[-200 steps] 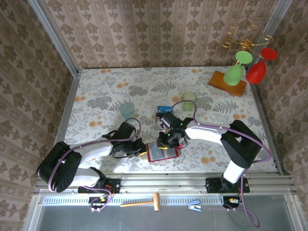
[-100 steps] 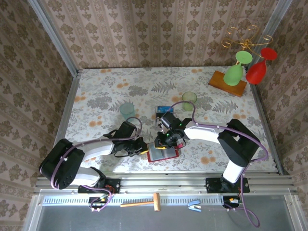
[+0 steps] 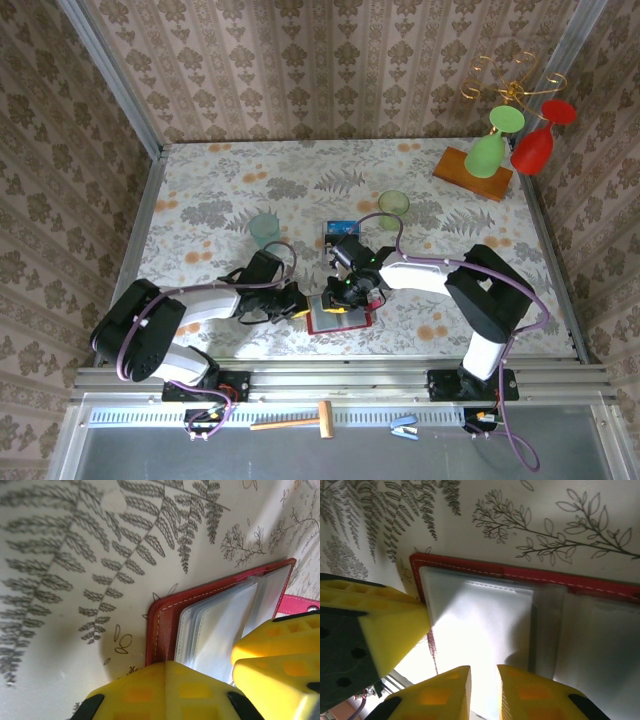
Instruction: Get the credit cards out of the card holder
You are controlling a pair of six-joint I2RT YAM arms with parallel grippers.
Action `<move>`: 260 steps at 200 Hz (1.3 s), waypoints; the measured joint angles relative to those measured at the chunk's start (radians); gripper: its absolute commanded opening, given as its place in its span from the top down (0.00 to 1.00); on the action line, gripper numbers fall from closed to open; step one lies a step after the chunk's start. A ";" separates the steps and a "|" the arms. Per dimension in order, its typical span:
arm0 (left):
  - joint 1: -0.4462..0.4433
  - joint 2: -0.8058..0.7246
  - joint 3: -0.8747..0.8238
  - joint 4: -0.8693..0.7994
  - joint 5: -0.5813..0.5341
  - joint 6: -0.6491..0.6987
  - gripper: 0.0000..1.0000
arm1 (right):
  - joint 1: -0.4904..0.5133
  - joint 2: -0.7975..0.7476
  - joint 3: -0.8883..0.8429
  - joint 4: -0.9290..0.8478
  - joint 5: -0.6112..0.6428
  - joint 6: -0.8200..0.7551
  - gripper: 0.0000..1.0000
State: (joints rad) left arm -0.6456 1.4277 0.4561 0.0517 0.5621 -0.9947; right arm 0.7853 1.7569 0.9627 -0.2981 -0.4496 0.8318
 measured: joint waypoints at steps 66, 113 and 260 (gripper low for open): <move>0.023 0.014 0.003 0.002 0.020 0.022 0.93 | 0.000 0.008 0.000 -0.007 0.011 -0.014 0.75; 0.029 0.023 0.006 0.002 0.034 0.030 0.93 | -0.013 -0.011 -0.037 0.032 0.009 0.001 0.75; -0.009 -0.051 0.142 -0.161 -0.010 0.043 0.76 | -0.082 -0.045 -0.212 0.320 -0.131 0.087 0.75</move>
State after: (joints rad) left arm -0.6544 1.3766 0.5983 -0.1097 0.5526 -0.9512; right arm 0.7036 1.7119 0.7509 0.0219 -0.5804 0.9184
